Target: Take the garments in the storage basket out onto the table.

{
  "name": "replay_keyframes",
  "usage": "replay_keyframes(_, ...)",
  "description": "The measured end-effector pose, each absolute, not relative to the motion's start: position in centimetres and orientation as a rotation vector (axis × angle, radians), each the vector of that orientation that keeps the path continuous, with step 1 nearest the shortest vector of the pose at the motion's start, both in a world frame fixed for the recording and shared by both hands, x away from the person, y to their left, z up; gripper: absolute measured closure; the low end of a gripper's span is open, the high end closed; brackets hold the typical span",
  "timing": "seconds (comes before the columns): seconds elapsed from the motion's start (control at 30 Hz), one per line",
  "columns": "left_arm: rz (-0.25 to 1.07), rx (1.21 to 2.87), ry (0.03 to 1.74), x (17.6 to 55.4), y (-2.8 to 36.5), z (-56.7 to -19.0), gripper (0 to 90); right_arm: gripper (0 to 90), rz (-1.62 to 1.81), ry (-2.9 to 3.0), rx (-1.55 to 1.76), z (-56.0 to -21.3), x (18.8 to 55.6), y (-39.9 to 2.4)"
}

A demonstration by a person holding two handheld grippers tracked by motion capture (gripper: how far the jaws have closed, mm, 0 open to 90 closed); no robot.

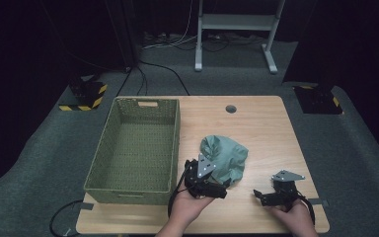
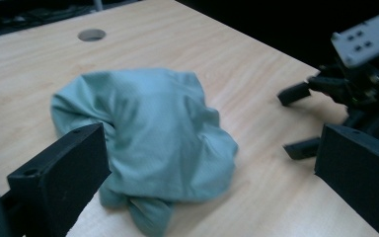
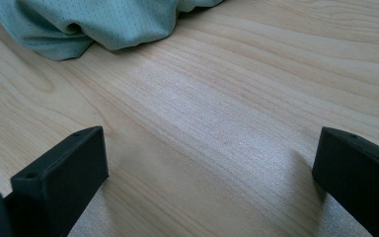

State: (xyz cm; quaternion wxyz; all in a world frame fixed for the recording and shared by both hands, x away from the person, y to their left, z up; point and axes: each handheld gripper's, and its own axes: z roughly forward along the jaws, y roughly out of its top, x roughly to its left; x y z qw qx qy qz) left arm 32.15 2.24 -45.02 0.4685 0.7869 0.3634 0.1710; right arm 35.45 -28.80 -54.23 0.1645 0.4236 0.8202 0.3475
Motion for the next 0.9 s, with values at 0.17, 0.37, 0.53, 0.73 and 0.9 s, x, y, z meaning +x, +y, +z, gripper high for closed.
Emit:
replay_keyframes(0.17,0.4,1.98,0.898,30.6,2.7,-47.4,0.3,0.1,0.984,2.337,1.205,-54.2,35.4,-28.7)
replay_keyframes(0.37,0.387,2.115,0.872,29.9,2.6,-50.8,0.3,0.0,0.982,2.338,1.203,-54.2,35.4,-28.7)
replay_keyframes(0.53,0.387,2.208,0.85,30.0,2.4,-52.8,0.5,0.0,0.977,2.337,1.202,-54.2,35.4,-28.7)
replay_keyframes(0.73,0.388,2.196,0.855,30.4,2.7,-53.7,0.3,0.0,0.979,2.338,1.201,-54.2,35.4,-28.7)
replay_keyframes(0.9,0.403,2.195,0.862,30.4,3.0,-54.0,0.4,0.0,0.985,2.338,1.203,-54.2,35.4,-28.7)
